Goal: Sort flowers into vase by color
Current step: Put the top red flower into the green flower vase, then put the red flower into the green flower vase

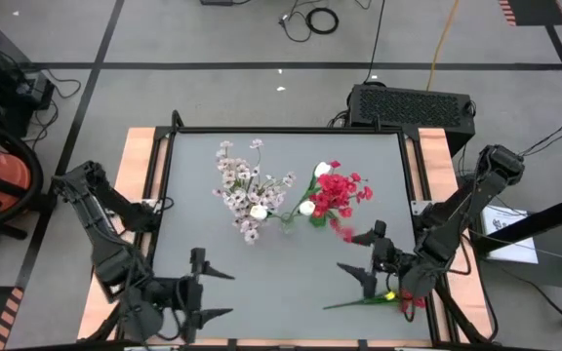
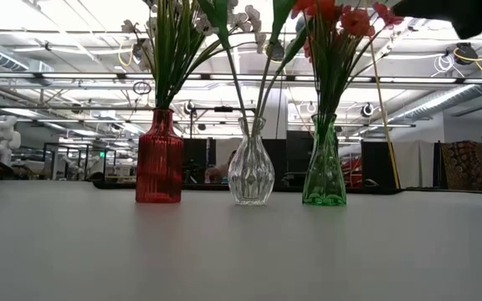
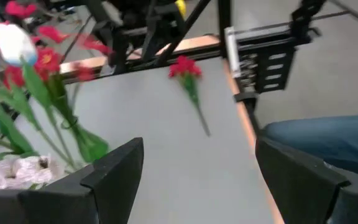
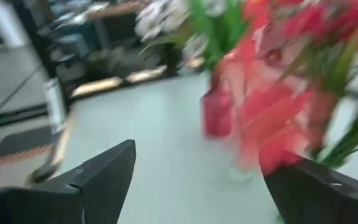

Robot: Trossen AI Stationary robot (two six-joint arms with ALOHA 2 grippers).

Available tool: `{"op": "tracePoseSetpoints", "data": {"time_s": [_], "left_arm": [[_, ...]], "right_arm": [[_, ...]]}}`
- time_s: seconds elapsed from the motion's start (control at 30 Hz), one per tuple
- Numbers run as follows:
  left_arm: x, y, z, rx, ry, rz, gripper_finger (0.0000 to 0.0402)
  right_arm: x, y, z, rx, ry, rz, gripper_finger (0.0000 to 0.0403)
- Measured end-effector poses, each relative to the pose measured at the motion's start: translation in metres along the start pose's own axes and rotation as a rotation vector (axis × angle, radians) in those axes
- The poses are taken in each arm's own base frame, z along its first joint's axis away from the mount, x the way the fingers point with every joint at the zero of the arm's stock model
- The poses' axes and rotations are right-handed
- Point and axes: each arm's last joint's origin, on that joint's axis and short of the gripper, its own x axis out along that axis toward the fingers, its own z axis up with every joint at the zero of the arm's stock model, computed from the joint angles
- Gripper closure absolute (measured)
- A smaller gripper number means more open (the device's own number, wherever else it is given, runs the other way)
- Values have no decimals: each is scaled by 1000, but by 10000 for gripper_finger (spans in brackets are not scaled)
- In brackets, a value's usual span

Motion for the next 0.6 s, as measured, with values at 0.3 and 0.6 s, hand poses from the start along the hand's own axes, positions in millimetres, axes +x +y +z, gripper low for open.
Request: {"op": "tracePoseSetpoints", "data": {"time_s": [0.3,0.6], "left_arm": [[-16,-23,2,64,-90,-98,87],[17,-57,-6,200,-142,-121,87]], "right_arm": [[-30,-11,-22,140,474,195,78],[-42,-1,-62,179,919,215,92]]}}
